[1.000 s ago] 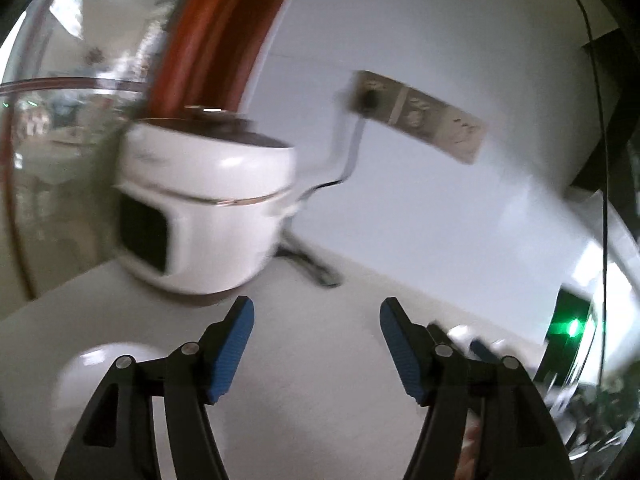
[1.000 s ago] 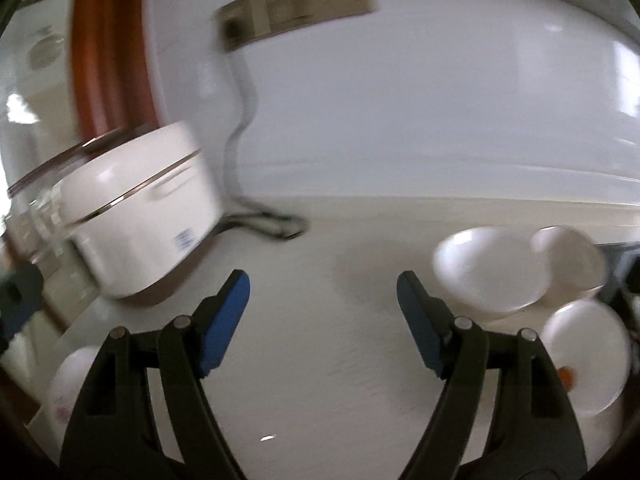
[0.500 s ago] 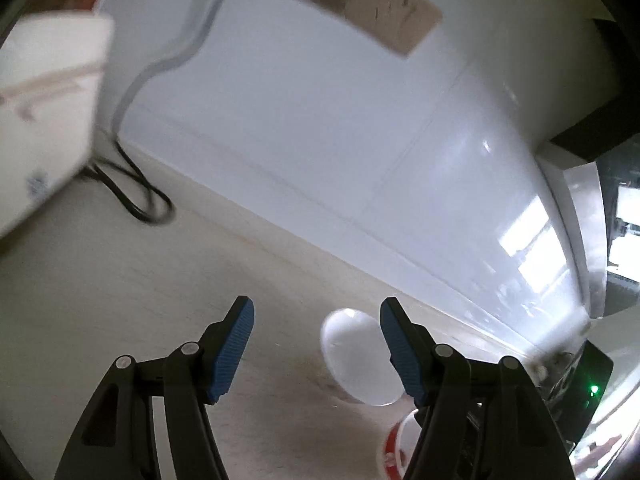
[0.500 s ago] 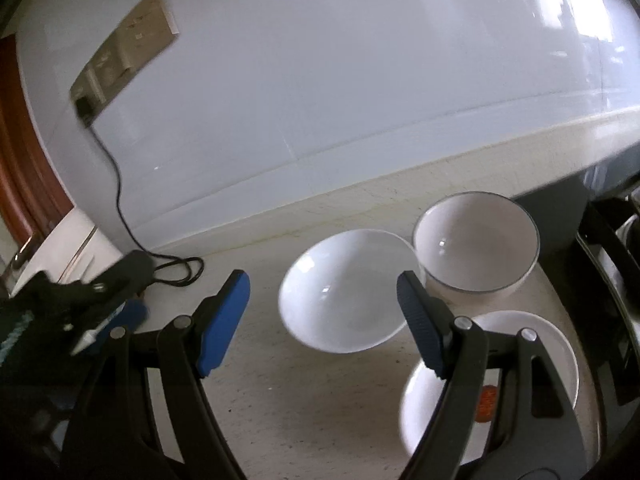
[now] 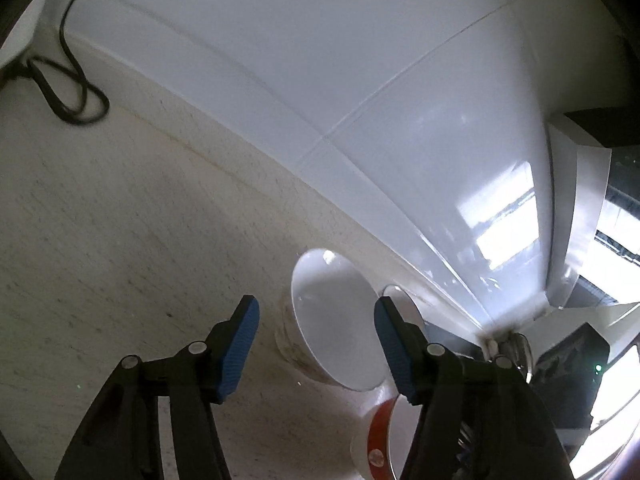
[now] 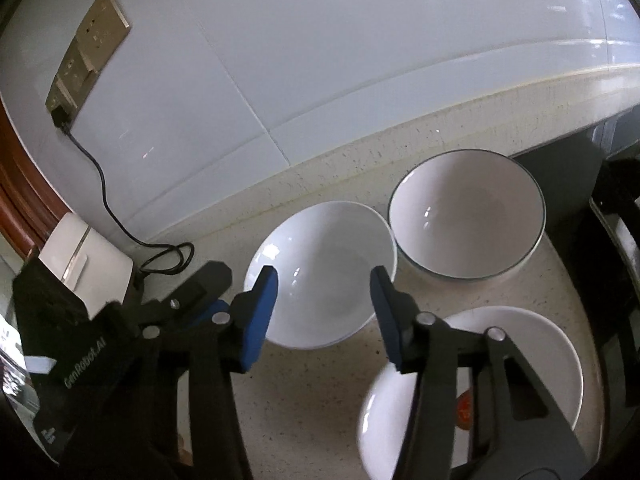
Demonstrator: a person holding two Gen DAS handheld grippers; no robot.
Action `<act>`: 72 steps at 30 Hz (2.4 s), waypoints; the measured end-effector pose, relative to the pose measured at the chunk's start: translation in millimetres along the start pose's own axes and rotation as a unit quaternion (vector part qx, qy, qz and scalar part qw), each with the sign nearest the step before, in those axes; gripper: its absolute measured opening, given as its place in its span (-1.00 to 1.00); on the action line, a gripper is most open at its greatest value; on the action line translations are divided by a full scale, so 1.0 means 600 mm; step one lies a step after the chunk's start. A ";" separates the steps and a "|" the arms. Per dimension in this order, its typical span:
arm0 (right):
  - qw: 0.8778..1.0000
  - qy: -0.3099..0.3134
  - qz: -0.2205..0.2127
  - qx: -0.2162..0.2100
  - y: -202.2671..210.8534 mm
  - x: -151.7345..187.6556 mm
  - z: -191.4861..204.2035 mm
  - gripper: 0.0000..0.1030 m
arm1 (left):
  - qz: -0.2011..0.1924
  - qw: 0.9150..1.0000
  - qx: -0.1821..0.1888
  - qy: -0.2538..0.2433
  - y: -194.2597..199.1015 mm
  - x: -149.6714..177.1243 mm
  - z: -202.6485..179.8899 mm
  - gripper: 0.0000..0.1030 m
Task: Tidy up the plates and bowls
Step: 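Move both grippers to the plain white bowls beside the stove, then close the right gripper on a white bowl rim while the left gripper grips it, then lift the white bowl with both grippers and carry it toward the rice cooker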
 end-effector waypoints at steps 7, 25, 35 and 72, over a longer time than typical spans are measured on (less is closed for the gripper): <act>0.999 -0.015 0.028 -0.021 -0.004 0.004 -0.009 -0.36 | 0.030 1.000 -0.002 0.003 -0.047 0.013 0.002 -0.18; 1.000 -0.021 0.007 -0.005 0.046 -0.022 -0.032 -0.30 | 0.045 0.999 -0.010 -0.003 -0.062 0.024 0.003 -0.20; 0.999 -0.008 0.025 0.026 0.022 -0.013 -0.035 -0.01 | 0.050 0.999 -0.006 -0.009 -0.062 0.028 0.001 -0.20; 0.995 0.083 0.031 -0.054 0.017 0.033 0.073 -0.62 | 0.042 0.986 -0.139 -0.084 0.055 -0.001 0.002 -0.58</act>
Point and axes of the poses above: each gripper's, at about its wrist camera, not at the fingertips, and y roughly against the way its jaws point, z to its left, x to its underside, the point moved 8 cm from there along -y, roughly the way its jaws point, and after that the axes turned 12 degrees about -y, right-handed, at the moved point
